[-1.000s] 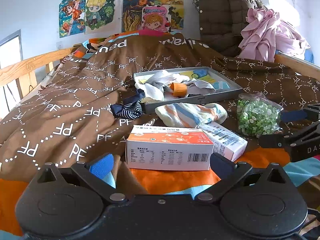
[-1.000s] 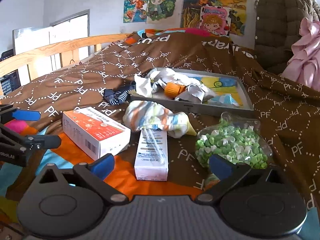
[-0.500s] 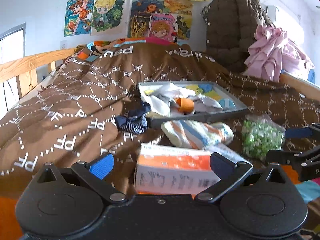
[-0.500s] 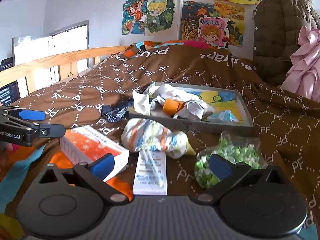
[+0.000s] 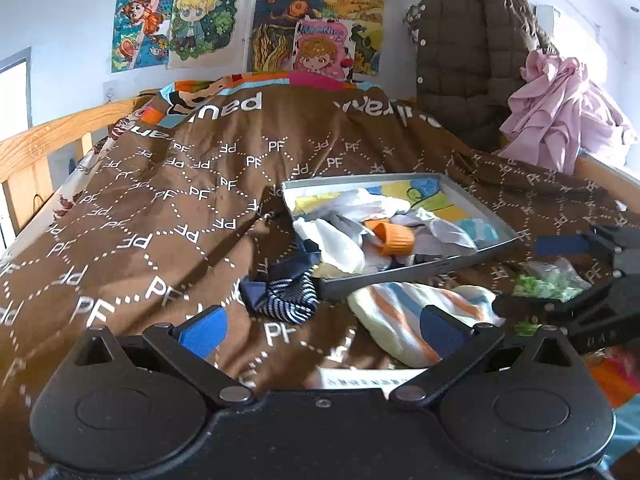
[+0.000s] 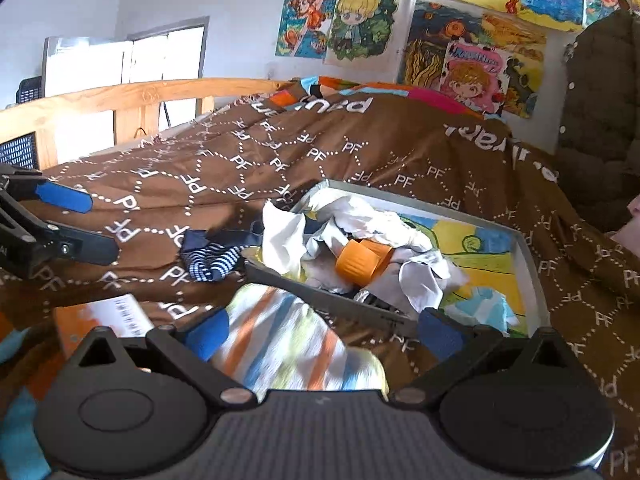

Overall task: Organize soft objects
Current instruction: 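Move both tools toward the navy striped sock and striped towel beside the tray, then grasp the navy striped sock with the left gripper while the right gripper grasps the striped towel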

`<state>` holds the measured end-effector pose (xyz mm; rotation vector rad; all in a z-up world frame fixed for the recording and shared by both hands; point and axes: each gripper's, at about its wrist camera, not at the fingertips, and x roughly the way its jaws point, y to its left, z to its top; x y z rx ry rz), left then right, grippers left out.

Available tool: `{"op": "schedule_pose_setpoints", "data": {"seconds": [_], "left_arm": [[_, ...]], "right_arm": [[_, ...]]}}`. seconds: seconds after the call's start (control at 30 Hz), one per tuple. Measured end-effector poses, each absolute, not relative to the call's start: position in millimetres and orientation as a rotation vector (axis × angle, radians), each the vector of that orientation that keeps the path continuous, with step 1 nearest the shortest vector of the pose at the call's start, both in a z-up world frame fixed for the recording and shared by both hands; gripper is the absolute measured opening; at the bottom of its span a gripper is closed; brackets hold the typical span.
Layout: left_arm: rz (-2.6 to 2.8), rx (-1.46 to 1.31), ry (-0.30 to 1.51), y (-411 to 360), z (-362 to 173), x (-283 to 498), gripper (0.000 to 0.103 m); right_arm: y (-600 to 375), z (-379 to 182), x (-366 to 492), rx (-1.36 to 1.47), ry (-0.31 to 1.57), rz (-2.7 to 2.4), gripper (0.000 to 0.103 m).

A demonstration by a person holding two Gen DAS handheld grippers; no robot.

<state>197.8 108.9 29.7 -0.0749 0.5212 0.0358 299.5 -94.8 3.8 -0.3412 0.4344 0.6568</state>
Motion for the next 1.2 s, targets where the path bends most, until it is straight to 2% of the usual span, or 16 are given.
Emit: {"op": "schedule_pose_setpoints", "data": {"seconds": [0.3, 0.67, 0.97, 1.07, 1.2], "left_arm": [[0.009, -0.07, 0.614, 132.9, 16.1, 256.2, 0.102], [-0.013, -0.074, 0.644, 141.2, -17.1, 326.4, 0.102], [-0.028, -0.109, 0.66, 147.9, -45.2, 352.5, 0.102], [-0.045, -0.139, 0.668, 151.5, -53.2, 353.5, 0.097], [-0.054, -0.154, 0.665, 153.0, -55.3, 354.1, 0.096]], "right_arm": [[-78.0, -25.3, 333.0, -0.29, 0.511, 0.652, 0.103], [-71.2, -48.0, 343.4, -0.263, 0.587, 0.616, 0.103], [-60.3, -60.5, 346.6, -0.306, 0.639, 0.626, 0.103], [-58.5, -61.3, 349.8, -0.292, 0.651, 0.638, 0.103], [-56.4, -61.2, 355.0, -0.267, 0.674, 0.655, 0.103]]}}
